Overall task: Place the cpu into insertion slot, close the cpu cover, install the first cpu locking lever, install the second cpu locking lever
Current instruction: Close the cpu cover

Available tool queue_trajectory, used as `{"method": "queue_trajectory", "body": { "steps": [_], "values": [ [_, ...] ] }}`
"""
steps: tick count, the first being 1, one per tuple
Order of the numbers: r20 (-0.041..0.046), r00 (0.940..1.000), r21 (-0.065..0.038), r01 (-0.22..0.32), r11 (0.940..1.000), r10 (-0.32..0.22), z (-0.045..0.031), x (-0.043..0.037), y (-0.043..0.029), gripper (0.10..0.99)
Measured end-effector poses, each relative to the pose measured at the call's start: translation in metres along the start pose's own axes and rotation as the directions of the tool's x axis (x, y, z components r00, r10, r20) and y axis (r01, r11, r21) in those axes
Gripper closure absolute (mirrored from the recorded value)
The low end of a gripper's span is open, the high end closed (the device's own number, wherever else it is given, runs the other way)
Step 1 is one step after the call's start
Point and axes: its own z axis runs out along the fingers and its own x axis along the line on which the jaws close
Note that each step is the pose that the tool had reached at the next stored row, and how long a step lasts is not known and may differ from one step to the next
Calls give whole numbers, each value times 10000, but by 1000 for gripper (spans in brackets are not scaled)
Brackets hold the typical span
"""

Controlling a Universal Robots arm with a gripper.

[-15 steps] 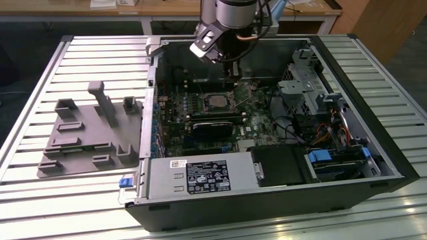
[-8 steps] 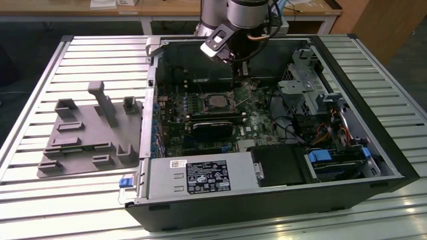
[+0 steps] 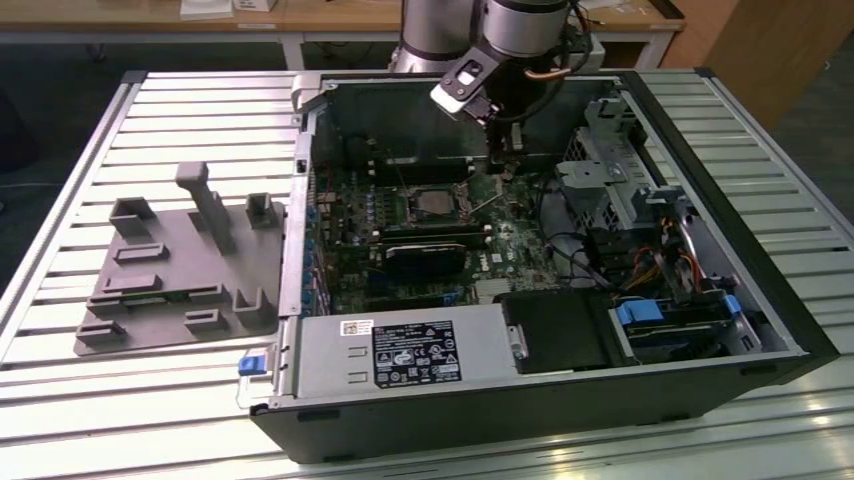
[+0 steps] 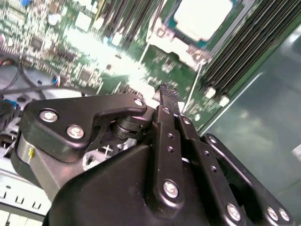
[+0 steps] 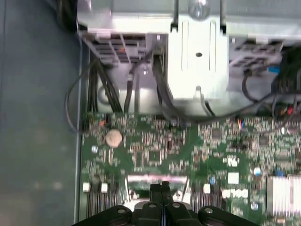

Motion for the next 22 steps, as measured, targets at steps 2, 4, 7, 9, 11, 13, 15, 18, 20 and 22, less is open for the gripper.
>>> {"method": "queue_trajectory", "body": {
  "steps": [2, 4, 7, 9, 11, 13, 15, 18, 20, 22],
  "values": [
    [-1, 10000, 8, 0, 10000, 0, 3, -1, 82, 980],
    [-1, 10000, 14, 0, 10000, 0, 5, -1, 161, 980],
    [-3, 10000, 20, 1, 10000, -1, 9, -1, 252, 980],
    [-3, 10000, 20, 0, 10000, 0, 19, -1, 268, 980],
    [0, 10000, 20, 0, 10000, 0, 40, -2, 278, 980],
    [4, 10000, 27, 0, 10000, 0, 65, -2, 301, 980],
    [13, 10000, 43, 1, 10000, -1, 91, -3, 324, 980],
    [17, 10000, 70, 0, 10000, 0, 146, -3, 333, 980],
    [17, 10000, 95, 0, 10000, 0, 182, -3, 333, 980],
    [18, 10000, 126, 0, 9999, 0, 219, -3, 332, 980]
  ]
}}
